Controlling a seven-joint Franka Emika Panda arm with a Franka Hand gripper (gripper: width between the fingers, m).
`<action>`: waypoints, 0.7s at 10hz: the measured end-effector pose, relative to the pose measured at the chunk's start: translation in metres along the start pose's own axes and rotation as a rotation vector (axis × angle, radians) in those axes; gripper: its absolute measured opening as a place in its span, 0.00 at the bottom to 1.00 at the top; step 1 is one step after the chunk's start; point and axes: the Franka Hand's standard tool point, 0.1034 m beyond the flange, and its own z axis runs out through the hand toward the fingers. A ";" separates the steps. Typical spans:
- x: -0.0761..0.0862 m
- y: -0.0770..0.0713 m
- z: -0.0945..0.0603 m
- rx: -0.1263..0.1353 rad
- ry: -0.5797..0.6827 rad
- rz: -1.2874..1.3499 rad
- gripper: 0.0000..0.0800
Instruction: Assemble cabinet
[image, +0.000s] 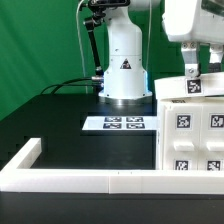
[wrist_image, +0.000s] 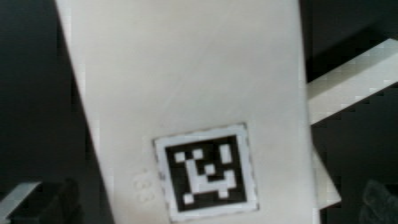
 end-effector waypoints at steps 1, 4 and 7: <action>-0.001 -0.002 0.002 0.000 -0.001 0.006 1.00; -0.003 -0.003 0.007 -0.002 -0.004 0.043 1.00; -0.005 -0.001 0.007 -0.004 -0.003 0.049 0.70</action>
Offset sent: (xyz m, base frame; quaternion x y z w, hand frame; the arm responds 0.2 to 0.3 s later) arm -0.0034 0.0022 -0.0032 -0.0258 0.0085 0.0351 0.9990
